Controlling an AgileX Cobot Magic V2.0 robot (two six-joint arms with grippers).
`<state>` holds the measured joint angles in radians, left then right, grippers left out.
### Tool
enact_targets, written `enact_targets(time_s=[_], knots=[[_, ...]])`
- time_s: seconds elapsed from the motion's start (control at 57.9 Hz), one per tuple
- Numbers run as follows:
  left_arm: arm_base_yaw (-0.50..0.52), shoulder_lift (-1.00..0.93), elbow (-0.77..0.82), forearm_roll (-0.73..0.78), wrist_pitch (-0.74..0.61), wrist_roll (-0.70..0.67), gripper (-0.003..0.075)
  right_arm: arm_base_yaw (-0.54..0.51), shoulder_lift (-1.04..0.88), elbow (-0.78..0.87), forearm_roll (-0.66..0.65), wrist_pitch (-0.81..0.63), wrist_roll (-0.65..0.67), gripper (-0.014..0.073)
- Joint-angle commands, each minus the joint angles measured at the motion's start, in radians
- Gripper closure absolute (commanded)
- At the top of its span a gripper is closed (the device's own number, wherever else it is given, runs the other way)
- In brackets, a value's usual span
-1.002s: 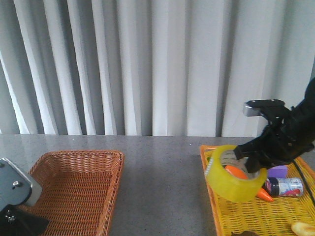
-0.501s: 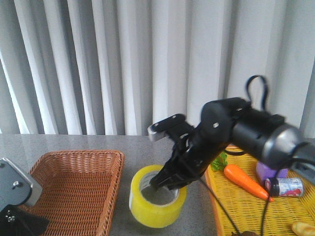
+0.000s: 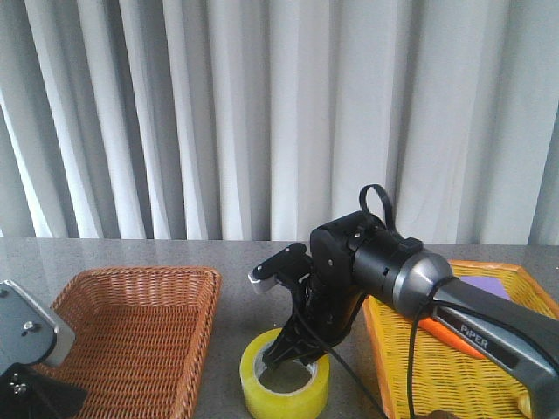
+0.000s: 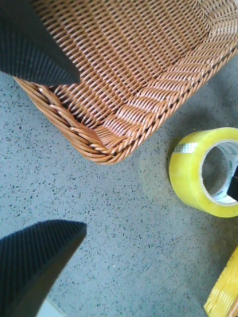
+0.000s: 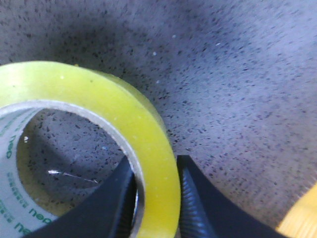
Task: Transfer tape with both arms
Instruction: 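Carry the tape roll toward the table center and set it down, then open the right gripper and withdraw it back over the tray, then reach the left gripper down onto the tape roll's rim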
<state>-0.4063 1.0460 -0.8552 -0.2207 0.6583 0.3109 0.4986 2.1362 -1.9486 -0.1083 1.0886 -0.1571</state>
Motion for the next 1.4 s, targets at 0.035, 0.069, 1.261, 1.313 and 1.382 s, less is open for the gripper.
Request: enact_targets(time_s=[0.035, 0.069, 1.261, 1.313, 1.382], knots=[[-0.006, -0.014, -0.034, -0.02, -0.063, -0.001, 0.0185, -0.003, -0.068, -0.048, 0.007, -0.042, -0.029, 0.0332], [-0.006, -0.014, -0.034, -0.02, -0.062, -0.001, 0.0185, -0.003, -0.069, -0.053, 0.01, -0.039, -0.03, 0.03], [-0.01, 0.161, -0.136, -0.024, -0.094, -0.001, 0.0186, -0.195, -1.249, 1.063, 0.101, -0.421, 0.122, 0.0239], [-0.021, 0.192, -0.178, -0.02, -0.083, -0.001, 0.0186, -0.195, -1.312, 1.106, 0.101, -0.421, 0.126, 0.0239], [-0.038, 0.24, -0.235, -0.019, -0.065, 0.002, 0.0186, -0.195, -1.384, 1.153, 0.108, -0.421, 0.126, 0.0239]])
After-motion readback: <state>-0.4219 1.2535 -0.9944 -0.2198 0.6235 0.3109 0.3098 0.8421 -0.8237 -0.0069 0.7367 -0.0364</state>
